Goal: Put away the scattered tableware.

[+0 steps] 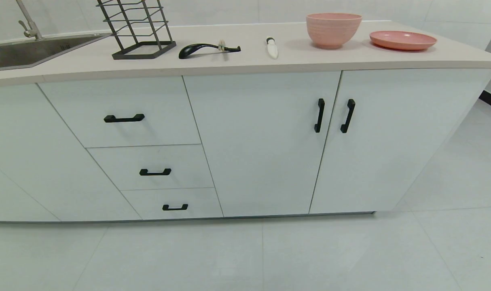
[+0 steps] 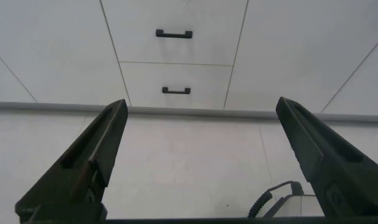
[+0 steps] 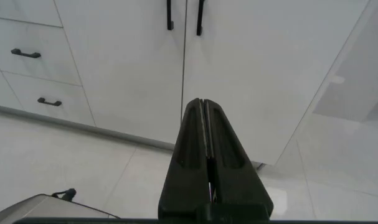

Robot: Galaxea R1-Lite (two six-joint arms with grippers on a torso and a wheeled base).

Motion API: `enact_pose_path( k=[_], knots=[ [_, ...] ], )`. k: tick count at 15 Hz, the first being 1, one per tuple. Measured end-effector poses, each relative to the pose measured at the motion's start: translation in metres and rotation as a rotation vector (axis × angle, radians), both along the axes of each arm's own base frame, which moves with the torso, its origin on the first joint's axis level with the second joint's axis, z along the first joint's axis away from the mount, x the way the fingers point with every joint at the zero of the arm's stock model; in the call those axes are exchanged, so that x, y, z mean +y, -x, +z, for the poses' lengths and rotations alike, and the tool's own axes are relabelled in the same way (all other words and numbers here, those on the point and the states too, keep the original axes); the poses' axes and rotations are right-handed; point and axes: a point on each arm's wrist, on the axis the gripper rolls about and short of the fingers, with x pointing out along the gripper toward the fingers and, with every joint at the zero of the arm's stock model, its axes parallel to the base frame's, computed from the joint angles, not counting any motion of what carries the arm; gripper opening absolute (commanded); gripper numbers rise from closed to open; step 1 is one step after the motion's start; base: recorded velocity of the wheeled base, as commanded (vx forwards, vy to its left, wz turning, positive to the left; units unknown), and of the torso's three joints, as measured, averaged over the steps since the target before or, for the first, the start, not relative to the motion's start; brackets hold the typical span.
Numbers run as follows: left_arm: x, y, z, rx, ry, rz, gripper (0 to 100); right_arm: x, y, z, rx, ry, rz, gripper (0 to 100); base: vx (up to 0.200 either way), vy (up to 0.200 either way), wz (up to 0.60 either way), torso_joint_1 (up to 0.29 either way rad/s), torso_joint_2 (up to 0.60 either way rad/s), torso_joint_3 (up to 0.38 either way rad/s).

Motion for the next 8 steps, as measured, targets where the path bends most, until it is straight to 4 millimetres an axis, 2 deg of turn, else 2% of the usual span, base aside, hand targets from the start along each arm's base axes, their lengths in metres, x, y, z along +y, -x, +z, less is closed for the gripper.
enact_pose_path(
  k=[4, 7, 8],
  knots=[
    [0.000, 0.000, 0.000, 0.000, 0.000, 0.000, 100, 0.000, -0.023, 0.028, 0.082, -0.005, 0.009, 0, 0.000, 0.000, 0.00, 0.000, 0.00, 0.000],
    [0.000, 0.000, 0.000, 0.000, -0.001, 0.000, 100, 0.000, -0.058, 0.049, 0.002, -0.014, 0.012, 0, 0.000, 0.000, 0.00, 0.000, 0.00, 0.000],
    [0.000, 0.000, 0.000, 0.001, -0.001, 0.000, 100, 0.000, -0.070, 0.050, -0.022, -0.014, 0.013, 0, 0.000, 0.000, 0.00, 0.000, 0.00, 0.000]
  ],
)
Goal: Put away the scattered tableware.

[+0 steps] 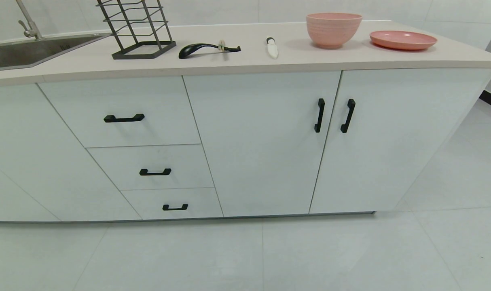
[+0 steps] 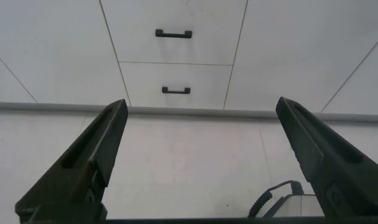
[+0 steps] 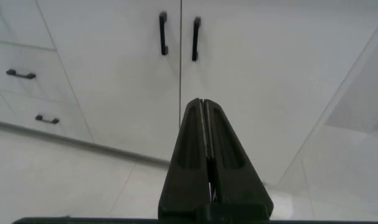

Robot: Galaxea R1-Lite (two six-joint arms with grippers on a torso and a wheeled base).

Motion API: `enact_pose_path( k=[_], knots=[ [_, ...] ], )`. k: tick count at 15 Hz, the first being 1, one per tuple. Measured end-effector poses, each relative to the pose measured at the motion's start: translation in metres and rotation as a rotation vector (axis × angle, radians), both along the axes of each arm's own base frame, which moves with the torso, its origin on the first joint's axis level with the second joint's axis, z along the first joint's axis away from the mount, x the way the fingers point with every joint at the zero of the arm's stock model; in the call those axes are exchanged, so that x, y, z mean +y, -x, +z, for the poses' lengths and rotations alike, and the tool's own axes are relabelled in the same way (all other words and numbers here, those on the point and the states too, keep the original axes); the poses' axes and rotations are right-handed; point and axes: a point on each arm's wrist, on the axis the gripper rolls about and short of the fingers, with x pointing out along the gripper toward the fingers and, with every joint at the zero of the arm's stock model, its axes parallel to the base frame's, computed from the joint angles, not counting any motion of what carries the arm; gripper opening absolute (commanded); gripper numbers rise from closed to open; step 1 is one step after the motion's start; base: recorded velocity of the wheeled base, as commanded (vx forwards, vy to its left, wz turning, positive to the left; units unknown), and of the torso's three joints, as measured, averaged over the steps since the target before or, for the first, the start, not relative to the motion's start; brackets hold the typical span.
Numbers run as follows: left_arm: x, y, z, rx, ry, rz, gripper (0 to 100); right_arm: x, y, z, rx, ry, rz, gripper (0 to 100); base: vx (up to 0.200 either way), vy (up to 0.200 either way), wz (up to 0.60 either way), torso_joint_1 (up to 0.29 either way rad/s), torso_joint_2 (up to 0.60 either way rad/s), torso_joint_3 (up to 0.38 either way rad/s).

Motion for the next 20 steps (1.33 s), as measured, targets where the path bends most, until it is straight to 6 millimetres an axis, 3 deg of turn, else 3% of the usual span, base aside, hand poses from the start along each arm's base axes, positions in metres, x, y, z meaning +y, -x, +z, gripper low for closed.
enact_pose_path(
  k=[4, 5, 13, 20],
  knots=[
    [0.000, 0.000, 0.000, 0.000, 0.000, 0.001, 100, 0.000, -0.036, -0.023, 0.123, 0.002, 0.004, 0, 0.000, 0.000, 0.00, 0.000, 0.00, 0.000],
    [0.000, 0.000, 0.000, 0.000, 0.000, 0.000, 100, 0.000, -0.045, -0.023, 0.146, 0.003, 0.008, 100, 0.000, 0.000, 0.00, 0.000, 0.00, 0.000],
    [0.000, 0.000, 0.000, -0.001, -0.001, -0.001, 100, -0.001, -0.106, -0.013, 0.150, 0.076, 0.141, 100, 0.000, 0.000, 0.00, 0.000, 0.00, 0.000],
    [-0.001, 0.000, 0.000, -0.002, -0.035, -0.054, 100, 0.003, -0.167, -0.029, 0.150, 0.162, 0.273, 100, 0.000, 0.000, 0.00, 0.000, 0.00, 0.000]
  ],
)
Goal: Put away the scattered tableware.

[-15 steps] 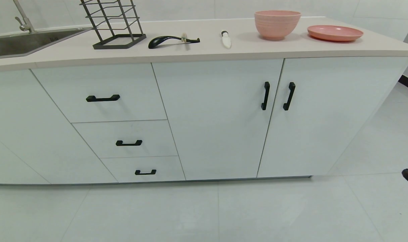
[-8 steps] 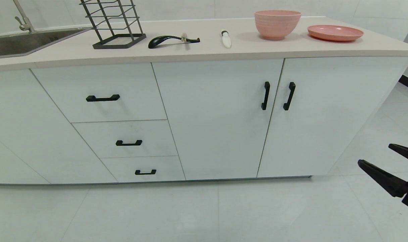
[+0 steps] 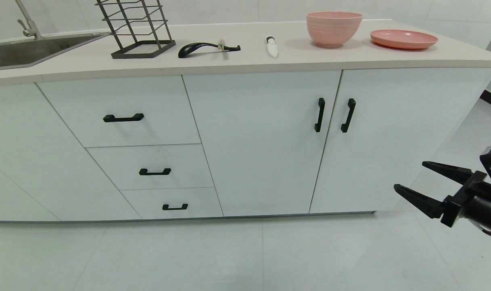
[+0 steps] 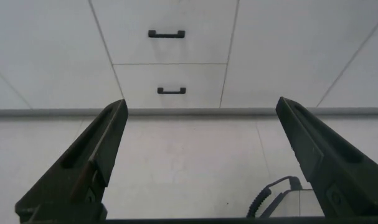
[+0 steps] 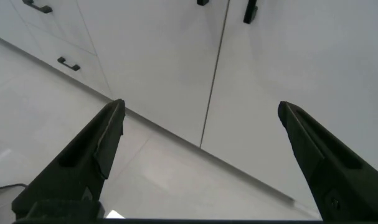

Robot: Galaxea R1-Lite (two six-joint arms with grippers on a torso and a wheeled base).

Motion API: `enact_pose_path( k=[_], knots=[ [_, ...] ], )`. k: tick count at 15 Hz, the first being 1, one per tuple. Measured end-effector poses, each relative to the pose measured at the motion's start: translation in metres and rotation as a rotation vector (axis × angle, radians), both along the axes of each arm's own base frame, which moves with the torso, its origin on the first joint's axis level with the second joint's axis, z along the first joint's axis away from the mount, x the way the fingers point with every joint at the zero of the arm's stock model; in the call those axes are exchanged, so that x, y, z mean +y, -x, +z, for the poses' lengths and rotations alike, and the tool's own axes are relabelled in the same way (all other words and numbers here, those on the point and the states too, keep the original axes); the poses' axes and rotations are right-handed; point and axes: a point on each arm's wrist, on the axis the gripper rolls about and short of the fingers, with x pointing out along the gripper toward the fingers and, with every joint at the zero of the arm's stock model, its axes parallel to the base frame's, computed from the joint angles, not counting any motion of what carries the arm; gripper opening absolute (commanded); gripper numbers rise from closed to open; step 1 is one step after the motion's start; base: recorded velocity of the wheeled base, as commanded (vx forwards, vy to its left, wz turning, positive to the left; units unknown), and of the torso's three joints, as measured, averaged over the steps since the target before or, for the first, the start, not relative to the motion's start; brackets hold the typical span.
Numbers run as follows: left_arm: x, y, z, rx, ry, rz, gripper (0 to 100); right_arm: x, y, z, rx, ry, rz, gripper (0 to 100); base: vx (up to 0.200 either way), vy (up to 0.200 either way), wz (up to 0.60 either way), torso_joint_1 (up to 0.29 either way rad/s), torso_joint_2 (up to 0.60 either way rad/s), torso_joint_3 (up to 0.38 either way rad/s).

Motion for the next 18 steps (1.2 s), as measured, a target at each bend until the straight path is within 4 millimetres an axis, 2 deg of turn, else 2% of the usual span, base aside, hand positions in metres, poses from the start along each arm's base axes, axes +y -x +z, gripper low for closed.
enact_pose_path(
  k=[2, 3, 4, 6, 9, 11, 13, 18],
  knots=[
    [-0.001, 0.000, 0.007, -0.069, -0.039, -0.055, 100, 0.003, -0.022, -0.001, -0.013, 0.005, 0.022, 100, 0.000, 0.000, 0.00, 0.000, 0.00, 0.000],
    [-0.002, 0.002, 0.019, -0.185, -0.047, -0.083, 100, 0.005, -0.031, -0.002, -0.017, 0.005, 0.034, 100, 0.000, 0.000, 0.00, 0.000, 0.00, 0.000],
    [-0.004, 0.004, 0.028, -0.276, -0.059, -0.158, 100, 0.009, -0.037, -0.005, -0.011, 0.006, 0.048, 100, 0.000, 0.000, 0.00, 0.000, 0.00, 0.000],
    [-0.006, 0.010, 0.044, -0.346, -0.040, -0.290, 100, 0.015, -0.043, -0.006, -0.014, 0.006, 0.072, 100, 0.000, 0.000, 0.00, 0.000, 0.00, 0.000],
    [-0.006, 0.021, 0.099, -0.419, 0.025, -0.362, 100, 0.017, -0.044, -0.003, -0.033, 0.005, 0.080, 100, 0.000, 0.000, 0.00, 0.000, 0.00, 0.000],
    [-0.006, 0.022, 0.141, -0.451, 0.009, -0.452, 100, 0.018, -0.040, 0.004, -0.060, 0.003, 0.084, 100, 0.000, 0.000, 0.00, 0.000, 0.00, 0.000],
    [-0.009, 0.011, 0.159, -0.430, -0.069, -0.582, 100, 0.019, -0.035, 0.011, -0.086, 0.000, 0.089, 100, 0.000, 0.000, 0.00, 0.000, 0.00, 0.000],
    [-0.016, -0.031, 0.175, -0.386, -0.190, -0.815, 100, 0.029, -0.024, 0.024, -0.142, -0.006, 0.136, 100, 0.000, 0.000, 0.00, 0.000, 0.00, 0.000]
  ],
)
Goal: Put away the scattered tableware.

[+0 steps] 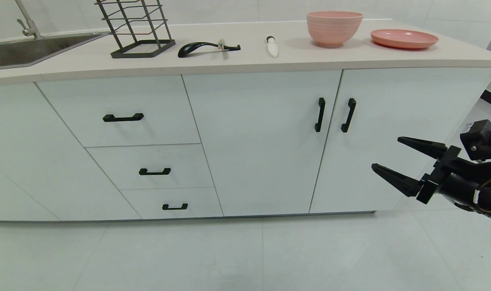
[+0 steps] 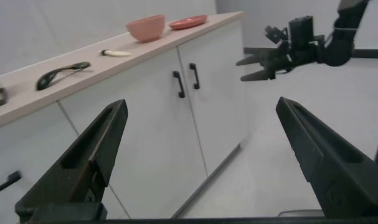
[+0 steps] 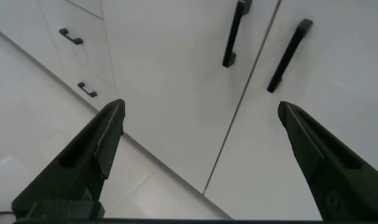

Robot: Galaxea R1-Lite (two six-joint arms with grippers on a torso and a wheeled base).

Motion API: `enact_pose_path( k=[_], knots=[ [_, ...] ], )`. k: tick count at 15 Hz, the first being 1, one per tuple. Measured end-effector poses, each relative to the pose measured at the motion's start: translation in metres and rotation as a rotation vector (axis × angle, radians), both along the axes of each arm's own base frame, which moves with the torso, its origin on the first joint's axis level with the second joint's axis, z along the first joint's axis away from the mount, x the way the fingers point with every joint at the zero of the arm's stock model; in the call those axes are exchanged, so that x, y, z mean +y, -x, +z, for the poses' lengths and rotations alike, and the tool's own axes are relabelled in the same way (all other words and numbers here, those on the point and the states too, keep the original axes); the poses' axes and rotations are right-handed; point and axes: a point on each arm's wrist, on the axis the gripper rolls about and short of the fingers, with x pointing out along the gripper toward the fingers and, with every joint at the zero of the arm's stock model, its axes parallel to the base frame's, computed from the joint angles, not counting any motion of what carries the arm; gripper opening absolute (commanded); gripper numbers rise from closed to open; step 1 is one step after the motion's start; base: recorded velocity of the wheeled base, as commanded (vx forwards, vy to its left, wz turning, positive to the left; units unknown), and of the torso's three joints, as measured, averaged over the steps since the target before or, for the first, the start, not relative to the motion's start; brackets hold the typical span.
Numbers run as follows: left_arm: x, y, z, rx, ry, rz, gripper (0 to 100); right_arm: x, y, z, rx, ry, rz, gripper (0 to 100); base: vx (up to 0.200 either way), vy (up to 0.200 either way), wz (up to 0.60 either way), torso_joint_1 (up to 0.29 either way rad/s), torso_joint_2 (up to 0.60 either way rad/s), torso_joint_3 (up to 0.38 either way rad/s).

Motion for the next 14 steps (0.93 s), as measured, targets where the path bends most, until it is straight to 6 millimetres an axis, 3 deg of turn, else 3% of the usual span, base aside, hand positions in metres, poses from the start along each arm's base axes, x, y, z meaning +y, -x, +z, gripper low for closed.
enact_pose_path(
  k=[7, 10, 14],
  knots=[
    [-0.007, -0.039, 0.002, 0.031, -0.062, -0.116, 100, 0.003, -0.002, 0.003, -0.017, 0.001, 0.033, 100, 0.000, 0.000, 0.00, 0.000, 0.00, 0.000],
    [-0.019, -0.079, 0.005, 0.008, -0.103, -0.175, 100, 0.004, -0.014, 0.004, -0.027, 0.000, 0.032, 100, 0.000, 0.000, 0.00, 0.000, 0.00, 0.000],
    [-0.050, -0.140, 0.005, 0.029, -0.124, -0.285, 100, 0.007, -0.033, 0.002, -0.027, 0.000, 0.034, 100, 0.000, 0.000, 0.00, 0.000, 0.00, 0.000]
  ],
)
